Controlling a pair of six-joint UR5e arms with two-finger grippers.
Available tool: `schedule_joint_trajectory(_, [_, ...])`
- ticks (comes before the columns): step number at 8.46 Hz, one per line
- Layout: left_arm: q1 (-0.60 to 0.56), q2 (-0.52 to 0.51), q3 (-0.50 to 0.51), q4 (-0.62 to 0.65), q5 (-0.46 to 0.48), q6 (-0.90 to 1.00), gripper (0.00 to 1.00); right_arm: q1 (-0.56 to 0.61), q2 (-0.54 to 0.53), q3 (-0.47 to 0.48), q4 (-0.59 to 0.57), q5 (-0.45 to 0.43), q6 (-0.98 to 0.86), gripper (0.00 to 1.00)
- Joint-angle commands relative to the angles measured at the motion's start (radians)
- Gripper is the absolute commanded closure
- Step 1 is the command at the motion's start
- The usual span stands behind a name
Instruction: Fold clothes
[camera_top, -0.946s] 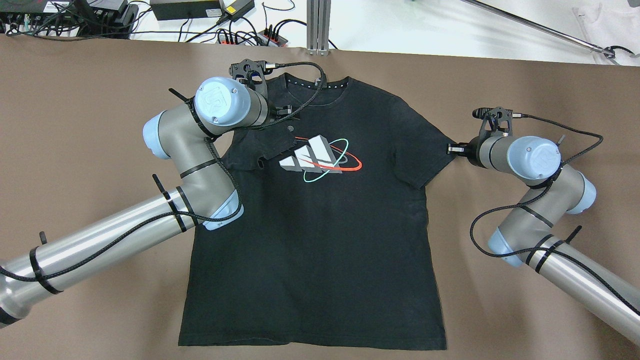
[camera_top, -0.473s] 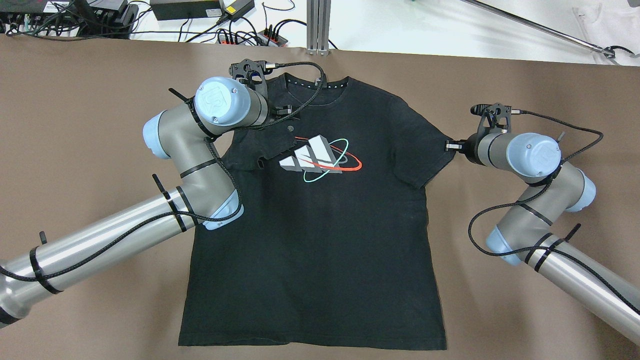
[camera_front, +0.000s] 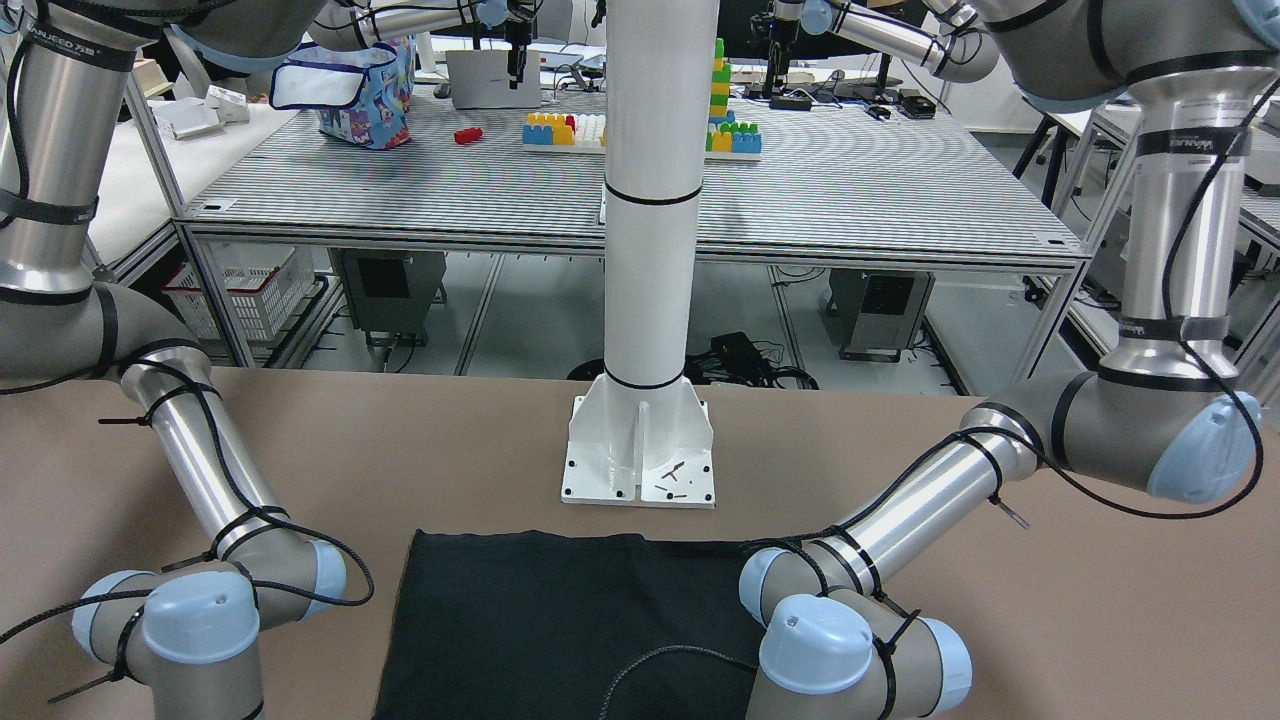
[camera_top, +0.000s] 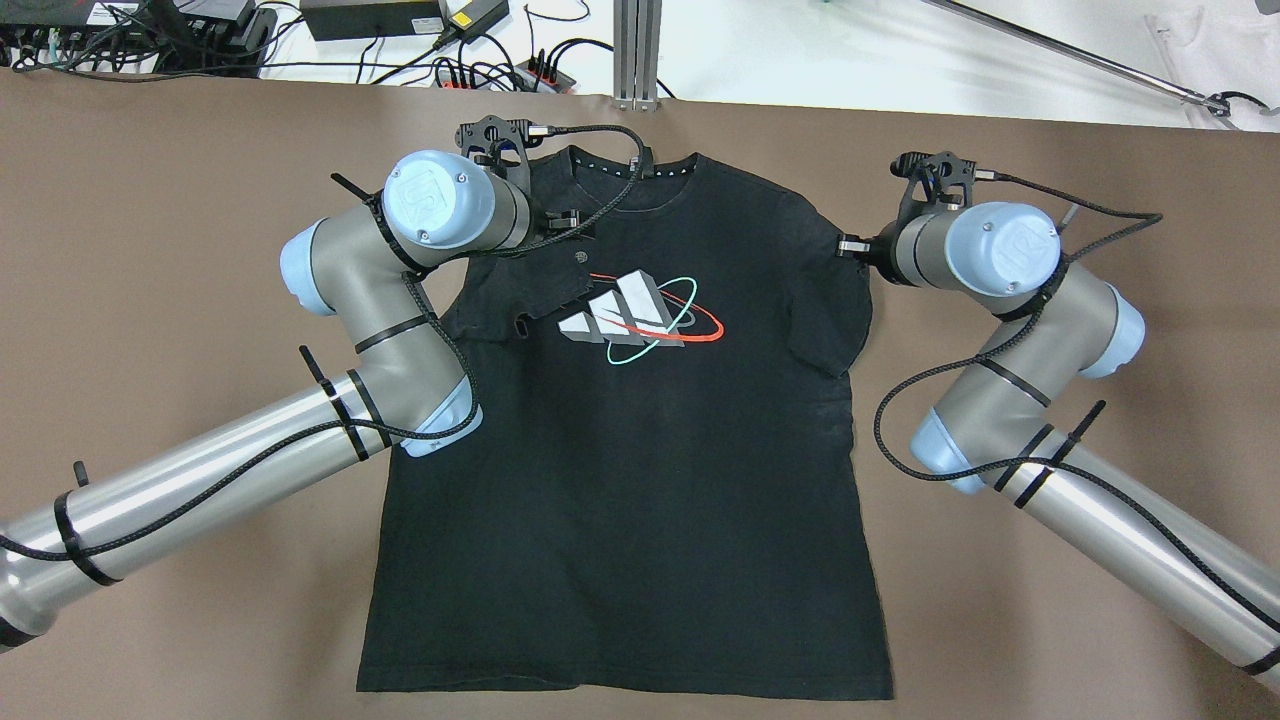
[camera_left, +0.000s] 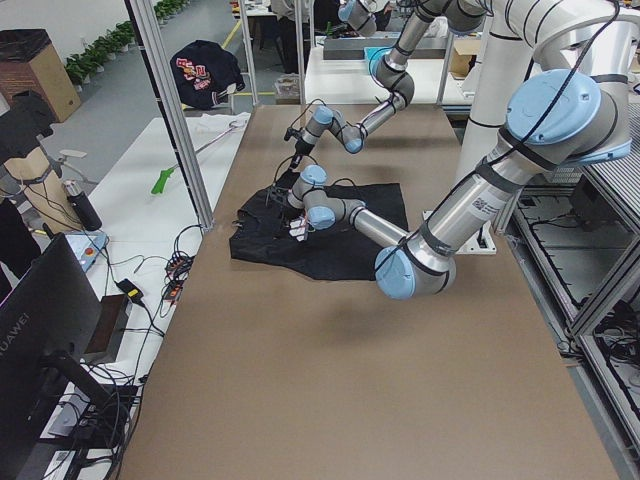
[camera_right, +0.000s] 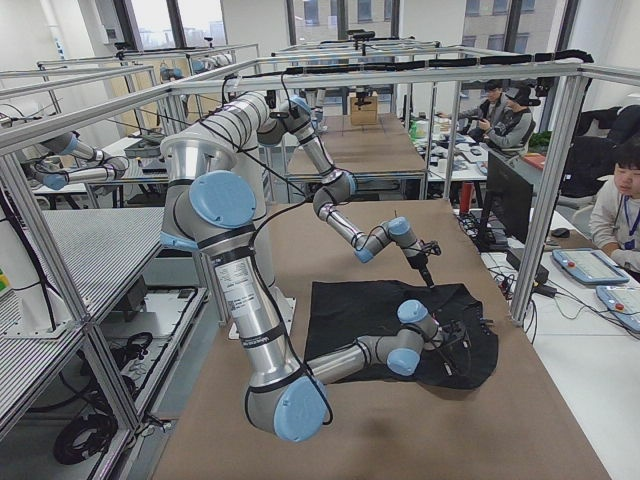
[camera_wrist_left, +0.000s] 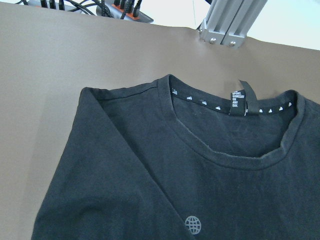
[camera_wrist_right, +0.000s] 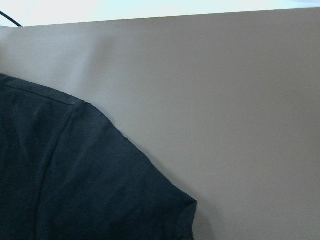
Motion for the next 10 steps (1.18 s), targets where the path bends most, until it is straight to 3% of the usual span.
schedule_joint_trajectory(1, [-0.001, 0.007, 0.000, -0.001, 0.001, 0.009, 0.00, -0.030, 0.062, 0.004, -0.073, -0.019, 0.089, 1.00])
schedule_joint_trajectory(3, [-0.001, 0.007, 0.000, -0.001, 0.001, 0.009, 0.00, -0.076, 0.140, -0.022, -0.129, -0.090, 0.130, 1.00])
schedule_joint_trajectory(6, [-0.001, 0.016, -0.002, -0.008, 0.001, 0.009, 0.00, -0.125, 0.143, -0.026, -0.131, -0.122, 0.122, 1.00])
schedule_joint_trajectory(7, [-0.001, 0.019, -0.002, -0.017, 0.001, 0.009, 0.00, -0.142, 0.145, -0.050, -0.130, -0.159, 0.111, 0.90])
schedule_joint_trajectory(8, [0.000, 0.019, -0.002, -0.017, 0.001, 0.009, 0.00, -0.154, 0.151, -0.067, -0.130, -0.182, 0.103, 0.08])
schedule_joint_trajectory(10, [-0.001, 0.021, -0.026, -0.017, -0.004, 0.009, 0.00, -0.169, 0.180, -0.056, -0.129, -0.204, 0.098, 0.06])
